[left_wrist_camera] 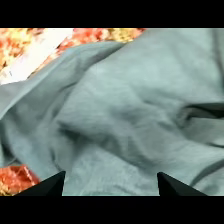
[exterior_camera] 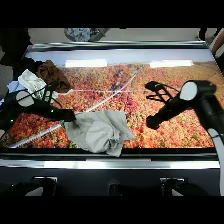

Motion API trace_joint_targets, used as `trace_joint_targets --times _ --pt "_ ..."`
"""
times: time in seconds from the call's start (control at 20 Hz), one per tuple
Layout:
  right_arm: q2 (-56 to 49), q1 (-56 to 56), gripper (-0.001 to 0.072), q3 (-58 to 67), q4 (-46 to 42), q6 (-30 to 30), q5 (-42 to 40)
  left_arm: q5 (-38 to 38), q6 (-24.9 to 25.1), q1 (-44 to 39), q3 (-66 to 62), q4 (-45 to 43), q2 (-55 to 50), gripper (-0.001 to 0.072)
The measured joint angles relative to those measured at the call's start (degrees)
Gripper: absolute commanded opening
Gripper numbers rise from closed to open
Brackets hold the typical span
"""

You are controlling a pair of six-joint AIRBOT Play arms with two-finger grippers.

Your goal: Fold the shirts.

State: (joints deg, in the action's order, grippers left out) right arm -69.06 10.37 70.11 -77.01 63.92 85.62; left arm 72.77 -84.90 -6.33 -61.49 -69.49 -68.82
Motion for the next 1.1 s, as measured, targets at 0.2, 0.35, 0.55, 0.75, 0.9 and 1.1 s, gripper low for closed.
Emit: trace_joint_targets --times 0.2,0.35,0.55,0.75,0.9,1.1 --pt "-6.58 0.00 0.0695 -3.58 5.62 -1.31 -4.04 -1.79 2.36 6.01 9.62 3.56 -1.01 0.0704" --pt "-10.99 0.00 0.0696 -4.55 9.40 -2.95 -4.98 -4.94 4.26 6.69 14.36 6.29 -2.80 0.0594" --pt "-16.26 0.13 0.0695 -5.01 13.42 -4.20 -6.19 -9.90 6.05 5.25 16.68 9.14 -5.20 0.0176" --pt "-21.79 2.75 0.0406 -5.11 15.93 -4.63 -7.50 -12.81 6.69 3.72 17.31 10.14 -6.75 0.0043" --pt "-24.11 5.18 0.0049 -5.01 16.90 -4.74 -9.42 -13.38 6.97 3.32 16.85 10.25 -6.51 0.0041" --pt "-21.29 4.94 0.0048 -1.46 11.98 -4.96 -11.15 -13.84 7.43 3.13 9.70 6.75 -1.99 0.0040"
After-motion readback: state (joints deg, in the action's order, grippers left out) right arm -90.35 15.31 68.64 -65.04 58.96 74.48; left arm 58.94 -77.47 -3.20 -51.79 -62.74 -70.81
